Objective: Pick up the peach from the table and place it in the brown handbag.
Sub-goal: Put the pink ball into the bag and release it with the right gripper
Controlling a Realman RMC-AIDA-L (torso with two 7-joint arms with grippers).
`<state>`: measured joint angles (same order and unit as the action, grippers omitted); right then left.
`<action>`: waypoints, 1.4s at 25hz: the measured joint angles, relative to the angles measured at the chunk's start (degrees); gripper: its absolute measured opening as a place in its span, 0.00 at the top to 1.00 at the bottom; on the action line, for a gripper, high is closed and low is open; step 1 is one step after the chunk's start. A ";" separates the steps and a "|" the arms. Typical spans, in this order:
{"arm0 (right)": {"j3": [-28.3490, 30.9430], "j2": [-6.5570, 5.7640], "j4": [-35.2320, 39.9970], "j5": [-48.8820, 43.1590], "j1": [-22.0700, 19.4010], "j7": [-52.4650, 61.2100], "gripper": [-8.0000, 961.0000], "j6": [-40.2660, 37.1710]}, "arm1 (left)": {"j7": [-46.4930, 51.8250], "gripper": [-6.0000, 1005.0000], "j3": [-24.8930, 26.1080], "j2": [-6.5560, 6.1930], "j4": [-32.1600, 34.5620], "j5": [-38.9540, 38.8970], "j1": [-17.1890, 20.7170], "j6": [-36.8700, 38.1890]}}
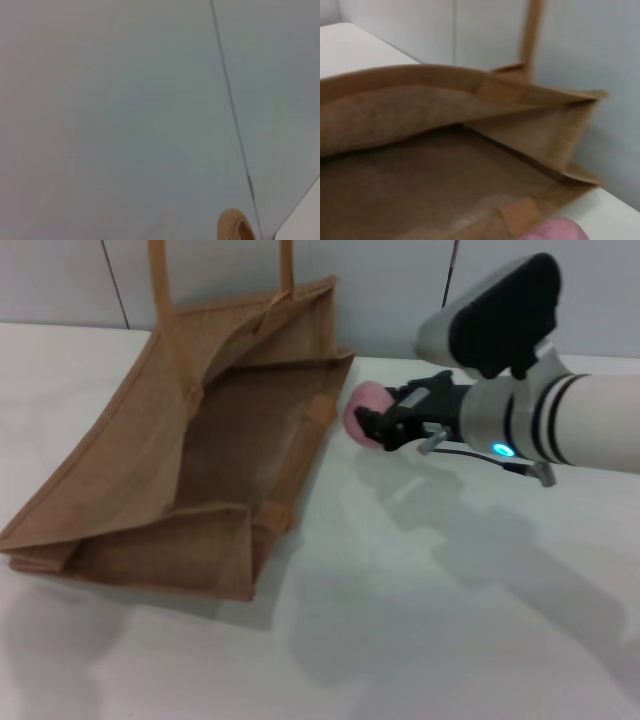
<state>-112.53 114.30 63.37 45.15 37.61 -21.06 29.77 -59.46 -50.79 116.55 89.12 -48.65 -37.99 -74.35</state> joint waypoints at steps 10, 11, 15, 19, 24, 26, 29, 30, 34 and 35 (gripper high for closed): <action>-0.87 1.32 -1.08 0.63 3.74 -2.74 0.60 0.75 | 0.65 0.87 -3.26 0.32 -0.53 -2.36 -2.52 0.95; -0.95 1.32 -1.22 0.77 3.91 -2.81 0.60 0.75 | 0.82 0.87 -3.91 0.35 -0.56 -2.36 -2.51 1.30; -1.12 1.31 -1.13 0.93 4.03 -2.94 0.61 0.75 | 1.71 0.87 -6.41 0.35 -0.59 -2.36 -2.45 2.35; -2.35 1.41 -0.82 1.99 4.50 -4.59 0.61 0.74 | 1.81 0.87 -6.69 0.35 -0.66 -2.37 -2.57 2.38; -3.32 1.49 -2.79 10.65 5.84 -12.30 0.61 0.35 | 2.21 0.87 -7.79 0.34 -0.70 -2.45 -3.01 2.65; -3.32 1.48 -3.90 12.17 6.33 -13.76 0.61 0.16 | 2.48 0.87 -8.65 0.34 -0.67 -2.45 -3.11 3.01; -3.31 1.47 -5.91 12.53 7.43 -14.45 0.61 0.01 | 2.78 0.87 -9.66 0.34 -0.44 -2.45 -3.36 3.53; -3.31 1.47 -6.48 12.59 7.78 -14.83 0.61 -0.02 | 2.96 0.87 -9.92 0.34 -0.42 -2.45 -3.50 3.60; -3.44 1.57 -8.13 12.75 8.91 -16.23 0.61 -0.47 | 3.44 0.87 -10.73 0.35 -0.38 -2.78 -4.30 3.75; -3.66 1.59 -8.20 12.75 9.09 -16.41 0.61 -0.66 | 3.44 0.87 -10.88 0.35 -0.37 -2.99 -4.40 3.76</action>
<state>-116.19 115.89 55.18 57.91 46.70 -37.47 29.11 -56.01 -61.67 116.89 88.75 -51.64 -42.39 -70.58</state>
